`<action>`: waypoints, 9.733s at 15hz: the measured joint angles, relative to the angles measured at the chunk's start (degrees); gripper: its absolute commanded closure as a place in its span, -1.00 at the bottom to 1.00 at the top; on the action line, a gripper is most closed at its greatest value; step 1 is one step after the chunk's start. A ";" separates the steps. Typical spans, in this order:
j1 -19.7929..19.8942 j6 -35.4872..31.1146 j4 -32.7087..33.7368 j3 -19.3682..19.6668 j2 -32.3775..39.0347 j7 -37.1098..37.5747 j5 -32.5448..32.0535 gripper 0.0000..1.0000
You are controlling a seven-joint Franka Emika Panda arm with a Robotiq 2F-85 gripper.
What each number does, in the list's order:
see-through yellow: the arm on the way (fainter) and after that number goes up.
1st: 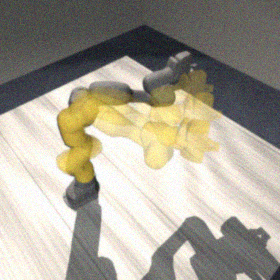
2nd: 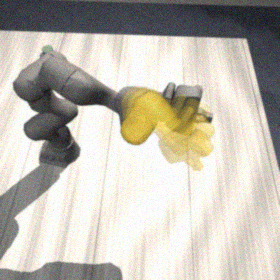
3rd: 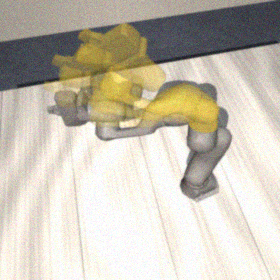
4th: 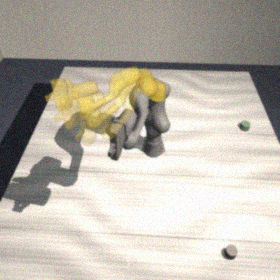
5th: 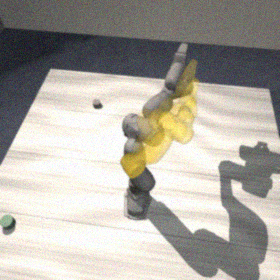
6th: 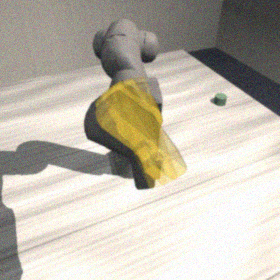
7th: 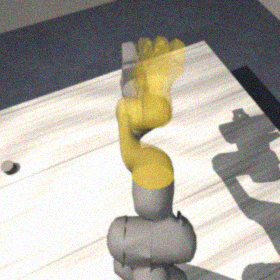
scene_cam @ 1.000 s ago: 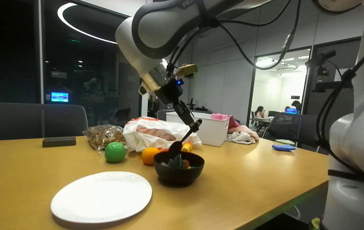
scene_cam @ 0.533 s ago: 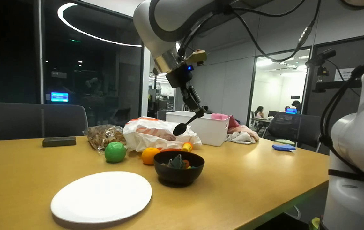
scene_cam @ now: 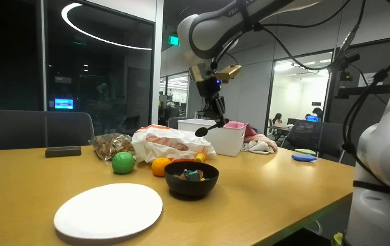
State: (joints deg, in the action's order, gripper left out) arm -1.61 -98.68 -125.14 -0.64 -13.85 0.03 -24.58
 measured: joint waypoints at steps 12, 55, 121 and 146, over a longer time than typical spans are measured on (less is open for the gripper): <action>5.22 -6.72 -9.11 9.82 0.39 -10.08 21.34 0.80; 2.82 -30.62 -14.41 7.85 8.54 -31.53 35.07 -0.37; -12.24 -23.36 -9.79 -18.10 5.50 31.91 -27.18 0.84; -14.95 -43.26 -21.90 -14.32 0.91 57.29 -75.88 0.84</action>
State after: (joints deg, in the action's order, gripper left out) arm -16.56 -141.93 -147.05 -14.95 -12.94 57.32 -100.46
